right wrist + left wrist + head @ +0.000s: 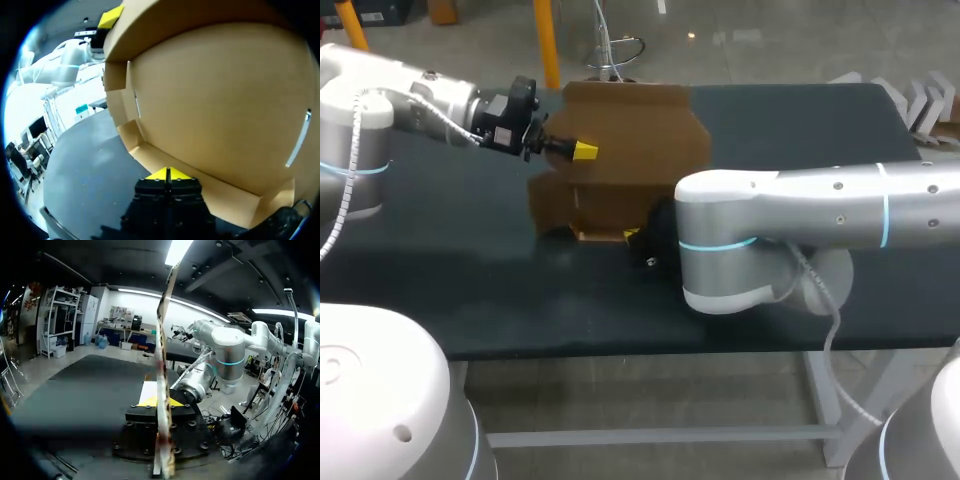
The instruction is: Assemble the packaging by folding the flat box into shape, placing the metal phone stand inside, and closing the box properly
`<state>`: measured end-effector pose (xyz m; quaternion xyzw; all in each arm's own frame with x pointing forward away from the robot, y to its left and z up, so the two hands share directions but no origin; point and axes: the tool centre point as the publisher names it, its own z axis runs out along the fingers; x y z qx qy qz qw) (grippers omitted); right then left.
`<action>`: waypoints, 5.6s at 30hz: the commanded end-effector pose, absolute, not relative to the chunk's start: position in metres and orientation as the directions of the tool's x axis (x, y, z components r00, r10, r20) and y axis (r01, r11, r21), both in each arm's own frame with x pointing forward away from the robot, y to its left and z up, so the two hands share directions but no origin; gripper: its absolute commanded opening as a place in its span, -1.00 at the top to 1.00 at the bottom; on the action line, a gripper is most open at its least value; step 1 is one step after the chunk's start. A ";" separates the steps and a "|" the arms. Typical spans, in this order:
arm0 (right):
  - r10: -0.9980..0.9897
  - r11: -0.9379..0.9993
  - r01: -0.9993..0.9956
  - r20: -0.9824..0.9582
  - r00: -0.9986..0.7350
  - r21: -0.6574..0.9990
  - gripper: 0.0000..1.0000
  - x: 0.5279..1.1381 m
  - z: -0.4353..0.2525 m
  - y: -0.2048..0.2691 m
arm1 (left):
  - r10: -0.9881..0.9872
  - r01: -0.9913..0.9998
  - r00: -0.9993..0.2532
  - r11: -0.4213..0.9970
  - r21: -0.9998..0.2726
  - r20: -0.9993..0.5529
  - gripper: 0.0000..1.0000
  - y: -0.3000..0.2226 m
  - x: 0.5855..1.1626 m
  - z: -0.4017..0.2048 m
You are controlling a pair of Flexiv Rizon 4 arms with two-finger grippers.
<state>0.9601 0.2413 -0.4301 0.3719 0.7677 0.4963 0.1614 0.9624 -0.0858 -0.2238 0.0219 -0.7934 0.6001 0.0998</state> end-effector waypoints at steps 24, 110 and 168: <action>0.734 0.230 0.410 0.119 -0.668 0.883 1.00 0.963 -0.437 0.244 | 0.114 -0.143 -0.976 0.298 -0.944 0.184 1.00 -0.084 0.955 -0.226; 0.559 0.334 0.162 -0.056 -0.828 0.928 -1.00 0.784 -0.337 0.040 | 0.109 -0.145 -0.977 0.299 -0.943 0.184 1.00 -0.084 0.954 -0.227; 0.500 0.339 0.124 -0.067 -0.863 0.932 0.44 0.971 -0.366 0.077 | 0.109 -0.145 -0.977 0.299 -0.943 0.184 1.00 -0.084 0.954 -0.227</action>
